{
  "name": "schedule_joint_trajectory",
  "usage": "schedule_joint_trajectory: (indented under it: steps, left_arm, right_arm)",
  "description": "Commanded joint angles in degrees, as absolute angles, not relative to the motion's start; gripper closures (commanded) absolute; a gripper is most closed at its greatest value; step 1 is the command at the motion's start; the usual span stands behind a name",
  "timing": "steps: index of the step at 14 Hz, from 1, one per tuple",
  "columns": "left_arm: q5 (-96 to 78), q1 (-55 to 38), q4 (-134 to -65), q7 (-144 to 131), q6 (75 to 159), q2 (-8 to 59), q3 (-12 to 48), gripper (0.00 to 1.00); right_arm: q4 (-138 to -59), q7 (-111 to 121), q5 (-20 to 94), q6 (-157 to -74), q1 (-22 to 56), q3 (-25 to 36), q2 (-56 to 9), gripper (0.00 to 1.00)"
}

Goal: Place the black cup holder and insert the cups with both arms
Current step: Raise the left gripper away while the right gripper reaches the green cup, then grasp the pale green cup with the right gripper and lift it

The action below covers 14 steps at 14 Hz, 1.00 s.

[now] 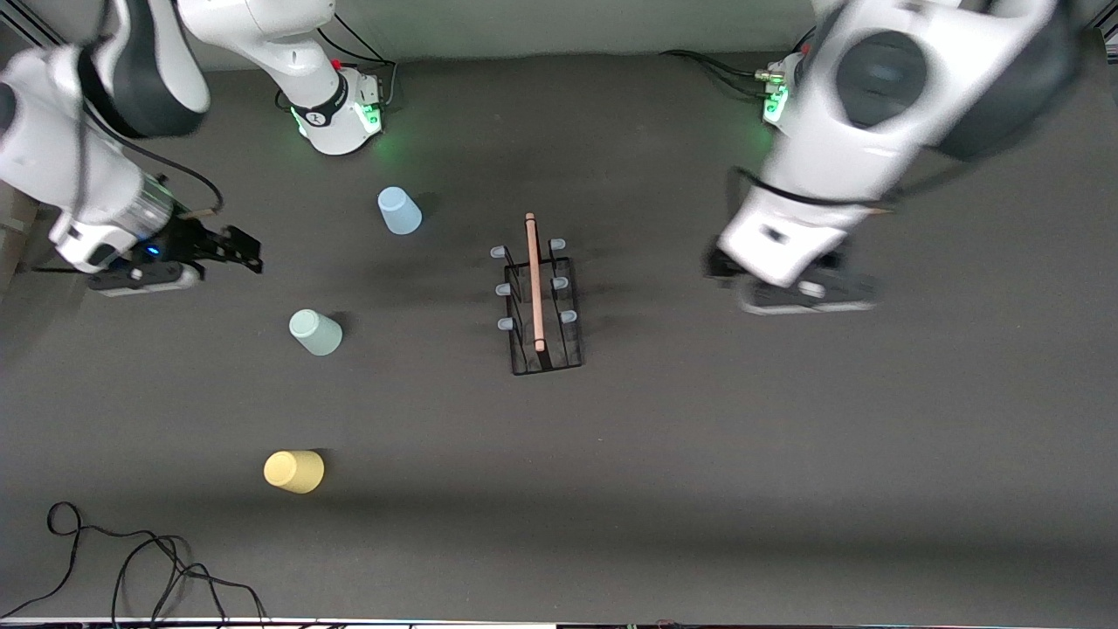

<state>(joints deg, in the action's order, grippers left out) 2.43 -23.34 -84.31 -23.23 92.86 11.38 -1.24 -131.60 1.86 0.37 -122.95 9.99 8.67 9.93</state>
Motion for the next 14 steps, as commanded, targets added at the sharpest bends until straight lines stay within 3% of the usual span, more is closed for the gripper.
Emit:
schedule_joint_trajectory:
  steps: [1, 4, 7, 12, 13, 14]
  left_arm:
    - [1.85, -13.75, -92.44, -9.38, 92.46, 4.33, -0.44, 0.0]
    - [1.76, -6.08, -100.17, -3.43, 97.27, -0.17, -0.44, 0.0]
    - [1.84, -2.2, -102.48, -2.64, 98.97, -0.53, -0.44, 0.0]
    - [1.76, -1.14, -103.98, -0.09, 96.94, -5.36, -0.44, 0.0]
    - [1.58, -1.23, -103.63, -0.17, 97.47, -5.36, -0.44, 0.0]
    - [0.97, -1.23, -103.36, -0.44, 97.64, -5.45, -0.35, 0.0]
  right_arm:
    - [-135.87, 2.02, 0.53, -134.26, 12.29, 8.96, 3.98, 0.0]
    - [-137.02, 2.28, 0.62, -144.9, 12.66, 8.96, -4.54, 0.0]
    - [-139.39, 2.9, 0.62, -153.08, 12.48, 9.14, -9.04, 0.0]
    - [-140.53, 3.52, 0.62, -156.01, 12.48, 9.32, -12.48, 0.0]
    - [-140.71, 3.52, 0.62, -155.31, 12.48, 9.4, -12.31, 0.17]
    - [-140.71, 3.6, 0.62, -153.56, 12.48, 9.4, -11.87, 0.47]
